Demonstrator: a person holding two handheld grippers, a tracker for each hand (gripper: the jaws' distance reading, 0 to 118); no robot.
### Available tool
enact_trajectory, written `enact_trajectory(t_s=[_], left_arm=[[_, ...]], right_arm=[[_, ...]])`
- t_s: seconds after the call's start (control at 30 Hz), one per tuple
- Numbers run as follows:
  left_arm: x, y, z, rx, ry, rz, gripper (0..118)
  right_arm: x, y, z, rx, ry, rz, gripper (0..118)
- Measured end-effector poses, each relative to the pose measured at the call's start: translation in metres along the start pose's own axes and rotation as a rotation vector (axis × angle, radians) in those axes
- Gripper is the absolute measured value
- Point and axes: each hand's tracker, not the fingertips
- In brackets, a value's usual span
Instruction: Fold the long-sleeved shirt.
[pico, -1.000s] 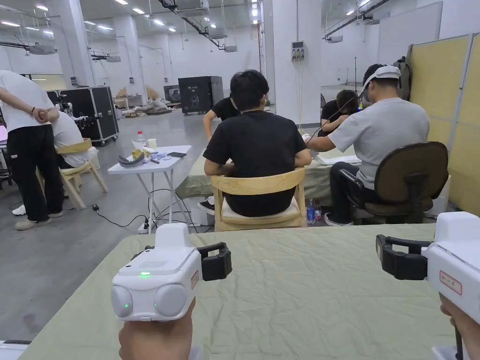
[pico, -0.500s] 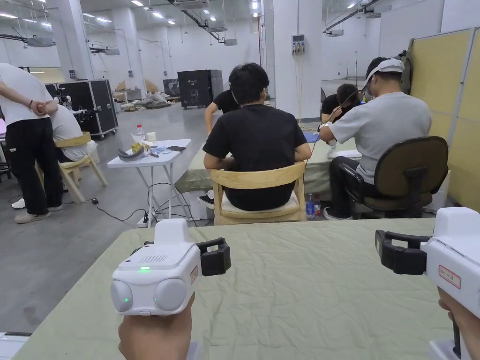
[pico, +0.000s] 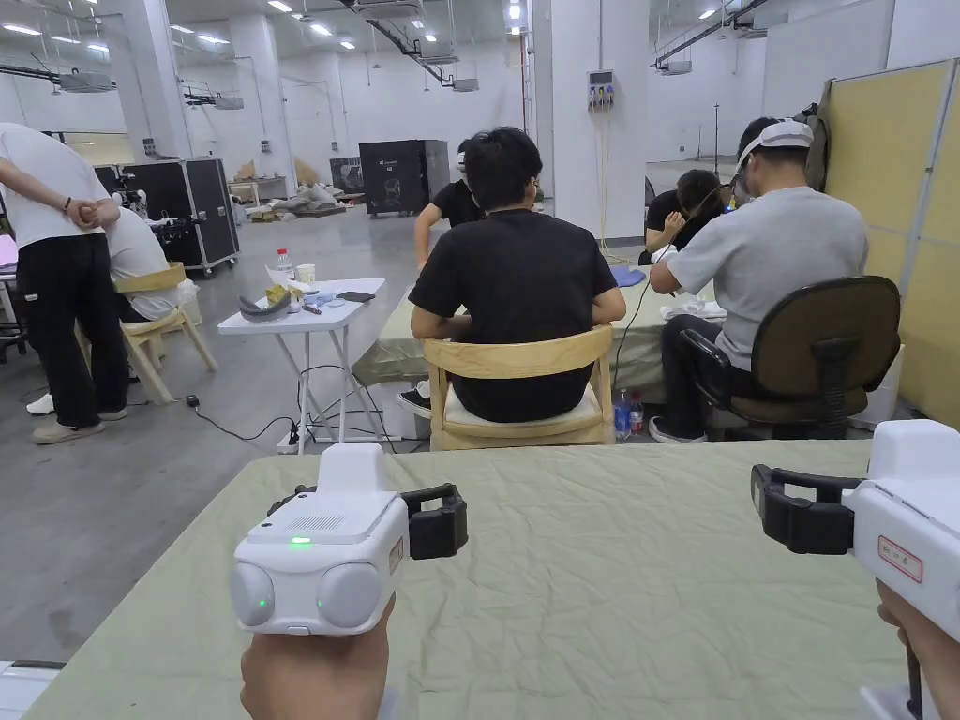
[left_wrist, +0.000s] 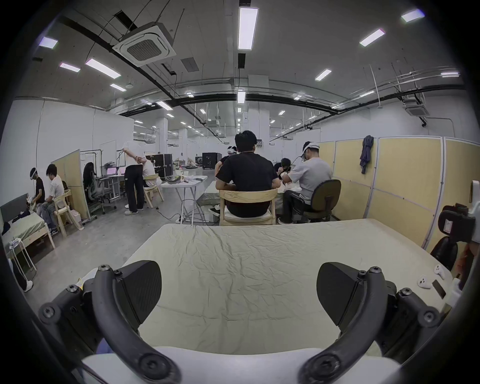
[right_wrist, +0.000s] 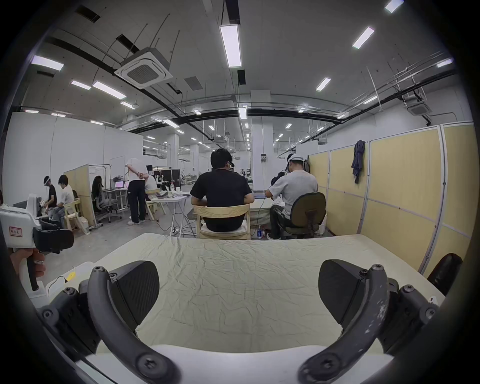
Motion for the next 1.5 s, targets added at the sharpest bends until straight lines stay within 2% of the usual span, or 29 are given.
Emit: enact_trajectory(t_s=[0.37,0.53,0.6,0.67,0.8,0.93,1.07,1.13,1.2,1.27,1.4,1.5], left_arm=[[0.005,0.001,0.003,-0.033,-0.009,-0.016,117],[0.004,0.000,0.003,-0.035,-0.006,0.024,117],[0.009,-0.001,0.002,-0.009,0.047,0.015,118],[0.014,-0.005,0.005,-0.004,0.094,-0.050,118],[0.016,-0.007,0.005,-0.018,0.094,0.027,118],[0.016,-0.005,0.012,-0.022,0.073,0.034,118],[0.026,-0.012,0.021,0.036,0.084,-0.129,118],[0.026,-0.012,0.023,0.033,0.067,-0.106,118],[0.022,-0.013,0.023,0.005,-0.027,-0.034,118],[0.022,-0.013,0.025,0.002,-0.056,0.001,118],[0.026,-0.011,0.025,0.028,-0.025,-0.049,118],[0.024,-0.009,0.027,0.034,-0.025,-0.027,118]], right_arm=[[-0.003,-0.002,0.001,-0.008,0.010,0.008,118],[-0.003,0.000,0.003,-0.003,0.008,0.011,118],[-0.004,-0.001,0.002,-0.006,0.011,0.013,118],[-0.004,-0.003,0.001,-0.010,0.009,0.020,118],[-0.004,-0.009,-0.001,-0.028,0.015,0.011,118],[-0.005,-0.012,-0.002,-0.043,0.017,0.012,118],[-0.005,-0.012,-0.003,-0.046,0.019,0.014,118],[-0.007,-0.012,-0.003,-0.043,0.020,0.015,118],[-0.007,-0.011,-0.005,-0.042,0.023,0.015,118],[-0.008,-0.010,-0.004,-0.042,0.026,0.015,118],[-0.008,-0.008,-0.003,-0.039,0.025,0.020,118],[-0.006,-0.009,-0.002,-0.042,0.021,0.021,118]])
